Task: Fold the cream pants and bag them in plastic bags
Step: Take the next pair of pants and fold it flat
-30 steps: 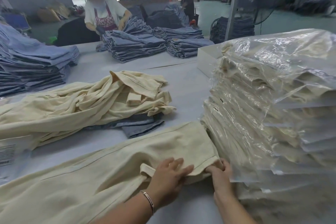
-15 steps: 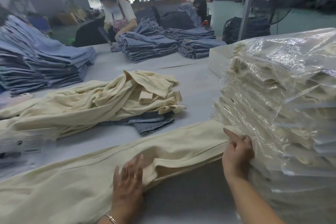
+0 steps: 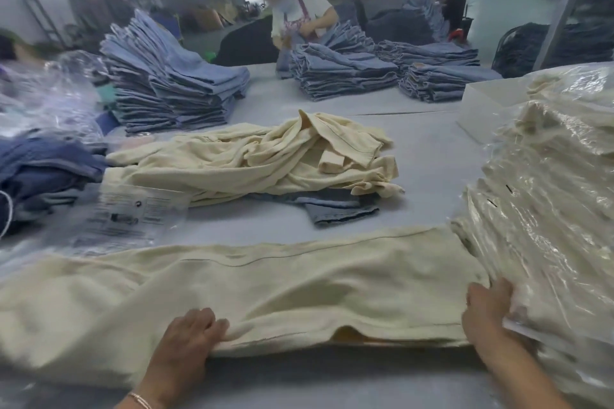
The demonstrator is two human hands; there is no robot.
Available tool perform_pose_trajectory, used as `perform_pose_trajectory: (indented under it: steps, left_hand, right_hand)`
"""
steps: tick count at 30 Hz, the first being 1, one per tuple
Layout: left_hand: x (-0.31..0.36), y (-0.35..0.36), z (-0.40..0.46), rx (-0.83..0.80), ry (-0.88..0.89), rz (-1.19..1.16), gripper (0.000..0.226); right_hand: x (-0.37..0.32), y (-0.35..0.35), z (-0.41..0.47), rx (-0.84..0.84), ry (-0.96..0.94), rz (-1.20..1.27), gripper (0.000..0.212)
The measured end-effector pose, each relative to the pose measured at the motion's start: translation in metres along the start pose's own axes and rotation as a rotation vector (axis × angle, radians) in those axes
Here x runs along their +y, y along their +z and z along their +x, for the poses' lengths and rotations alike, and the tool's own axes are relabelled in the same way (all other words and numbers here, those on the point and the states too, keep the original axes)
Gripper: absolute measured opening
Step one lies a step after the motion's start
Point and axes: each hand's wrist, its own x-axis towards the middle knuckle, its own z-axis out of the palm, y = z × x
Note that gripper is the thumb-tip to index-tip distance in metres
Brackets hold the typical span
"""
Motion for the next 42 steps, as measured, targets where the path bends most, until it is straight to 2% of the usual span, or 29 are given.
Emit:
perform_pose_trajectory:
  steps: [1, 2, 4, 5, 7, 9, 11, 13, 14, 15, 17, 18, 21, 23, 24, 26, 28, 30, 32, 36, 38, 40, 42]
  left_hand:
    - [-0.001, 0.000, -0.009, -0.056, 0.038, -0.019, 0.052]
    - [-0.003, -0.003, -0.017, -0.106, 0.053, -0.046, 0.059]
    - [-0.007, -0.007, -0.028, -0.147, 0.040, -0.124, 0.072]
    - [-0.006, -0.011, -0.032, -0.163, 0.034, -0.165, 0.075]
    - [0.000, -0.017, -0.034, -0.232, 0.060, -0.199, 0.076]
    - [0.007, -0.021, -0.037, -0.311, 0.082, -0.179, 0.081]
    - [0.005, -0.031, -0.043, -0.357, 0.040, -0.153, 0.078]
    - [-0.008, -0.041, -0.054, -0.296, -0.091, -0.155, 0.066]
    - [-0.020, -0.045, -0.061, -0.249, -0.179, -0.169, 0.059]
    - [-0.034, -0.047, -0.071, -0.185, -0.285, -0.188, 0.053]
    - [-0.072, -0.054, -0.093, -0.056, -0.576, -0.206, 0.044]
    - [-0.095, -0.058, -0.105, -0.053, -0.734, -0.199, 0.039]
    - [-0.168, -0.072, -0.137, -0.008, -1.141, -0.198, 0.026]
    - [-0.204, -0.080, -0.142, 0.088, -1.360, -0.296, 0.017]
    - [-0.227, -0.081, -0.147, 0.128, -1.468, -0.382, 0.018]
    - [-0.274, -0.076, -0.154, 0.187, -1.667, -0.623, 0.040]
    - [-0.313, -0.067, -0.158, 0.277, -1.817, -0.907, 0.067]
    - [-0.346, -0.052, -0.158, 0.332, -1.861, -1.148, 0.069]
    - [-0.369, -0.037, -0.154, 0.222, -1.855, -1.256, 0.063]
    - [-0.396, -0.022, -0.143, -0.239, -1.706, -1.034, 0.064]
    - [-0.394, -0.027, -0.137, -0.321, -1.629, -0.917, 0.047]
    - [-0.393, -0.038, -0.132, -0.218, -1.548, -0.855, 0.017]
    - [-0.398, -0.047, -0.124, 0.062, -1.431, -0.971, 0.023]
  right_hand:
    - [0.004, 0.000, -0.005, 0.008, -0.006, -0.147, 0.035]
    - [0.008, 0.000, -0.013, -0.002, -0.072, -0.446, 0.037]
    - [0.007, 0.002, -0.037, -0.050, -0.418, -0.939, 0.043]
    - [0.011, 0.008, -0.049, -0.145, -0.625, -1.051, 0.050]
    - [0.022, 0.027, -0.071, -0.500, -0.867, -1.065, 0.066]
    - [0.022, 0.048, -0.101, -0.877, -1.014, -1.119, 0.074]
    - [0.024, 0.064, -0.117, -0.974, -1.112, -1.127, 0.071]
    - [0.021, 0.071, -0.126, -0.929, -1.022, -1.212, 0.043]
    - [0.017, 0.075, -0.126, -0.834, -1.010, -1.236, 0.025]
    - [0.015, 0.079, -0.126, -0.815, -1.004, -1.296, 0.012]
    - [0.003, 0.096, -0.135, -0.868, -0.998, -1.368, 0.009]
    - [-0.003, 0.108, -0.145, -0.901, -1.018, -1.400, 0.007]
    - [-0.007, 0.164, -0.182, -0.954, -0.997, -1.239, 0.014]
    - [0.002, 0.196, -0.208, -0.925, -1.052, -1.083, 0.020]
    - [0.010, 0.218, -0.223, -0.904, -1.095, -1.001, 0.030]
    - [0.025, 0.252, -0.255, -0.860, -1.145, -0.927, 0.052]
    - [0.039, 0.279, -0.279, -0.815, -1.117, -0.963, 0.063]
    - [0.053, 0.299, -0.289, -0.725, -1.041, -0.984, 0.065]
    - [0.065, 0.308, -0.294, -0.663, -0.980, -1.007, 0.065]
    - [0.066, 0.318, -0.293, -0.566, -0.903, -1.079, 0.062]
    - [0.064, 0.322, -0.294, -0.535, -0.877, -1.085, 0.062]
    - [0.065, 0.324, -0.295, -0.463, -0.815, -1.075, 0.062]
    - [0.060, 0.325, -0.288, -0.403, -0.705, -1.103, 0.064]
